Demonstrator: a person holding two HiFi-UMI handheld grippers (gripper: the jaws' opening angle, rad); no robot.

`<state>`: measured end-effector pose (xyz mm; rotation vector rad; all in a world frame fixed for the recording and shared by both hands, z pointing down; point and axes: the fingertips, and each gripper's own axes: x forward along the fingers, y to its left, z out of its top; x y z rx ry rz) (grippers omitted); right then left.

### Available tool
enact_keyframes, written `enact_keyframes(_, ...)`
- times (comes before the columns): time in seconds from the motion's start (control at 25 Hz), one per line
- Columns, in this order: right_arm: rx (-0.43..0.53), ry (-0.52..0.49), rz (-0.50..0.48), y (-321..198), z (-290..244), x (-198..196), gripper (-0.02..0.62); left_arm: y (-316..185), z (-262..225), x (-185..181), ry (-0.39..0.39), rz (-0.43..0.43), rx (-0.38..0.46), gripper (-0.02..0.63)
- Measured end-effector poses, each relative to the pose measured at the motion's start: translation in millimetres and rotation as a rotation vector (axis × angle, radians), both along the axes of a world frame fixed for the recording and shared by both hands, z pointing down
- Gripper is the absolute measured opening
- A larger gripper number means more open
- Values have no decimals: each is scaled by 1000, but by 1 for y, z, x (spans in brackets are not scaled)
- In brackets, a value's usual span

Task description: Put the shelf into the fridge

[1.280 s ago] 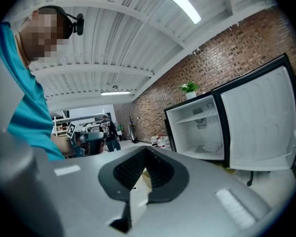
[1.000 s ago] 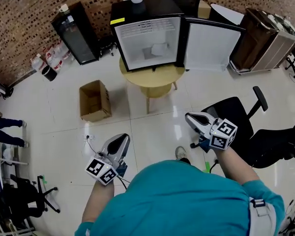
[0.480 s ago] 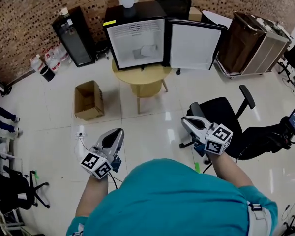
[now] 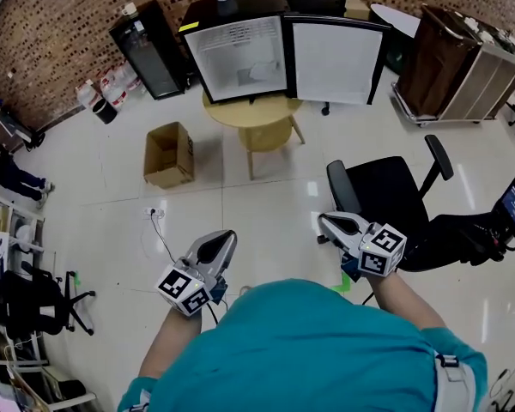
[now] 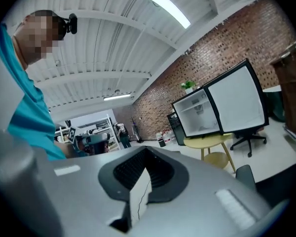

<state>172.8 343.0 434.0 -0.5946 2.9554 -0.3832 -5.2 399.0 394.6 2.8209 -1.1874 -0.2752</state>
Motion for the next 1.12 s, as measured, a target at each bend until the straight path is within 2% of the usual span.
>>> enact_keyframes(0.16, 14, 5, -8, 22, -10, -20, 2, 19, -7, -22, 25, -5, 15, 0)
enact_keyframes(0.32, -10, -25, 11, 37, -17, -43, 0, 38, -15, -52, 28, 11, 34, 0)
enact_keyframes(0.52, 23, 49, 18, 57, -15, -89, 0, 58, -22, -104, 46, -5, 45, 0)
enact_keyframes(0.64, 53, 86, 12, 63, -22, -108, 0, 64, -24, -123, 63, -8, 47, 0)
enact_keyframes(1.12, 67, 142, -11, 52, -18, -110, 0, 54, -21, -115, 75, -6, 42, 0)
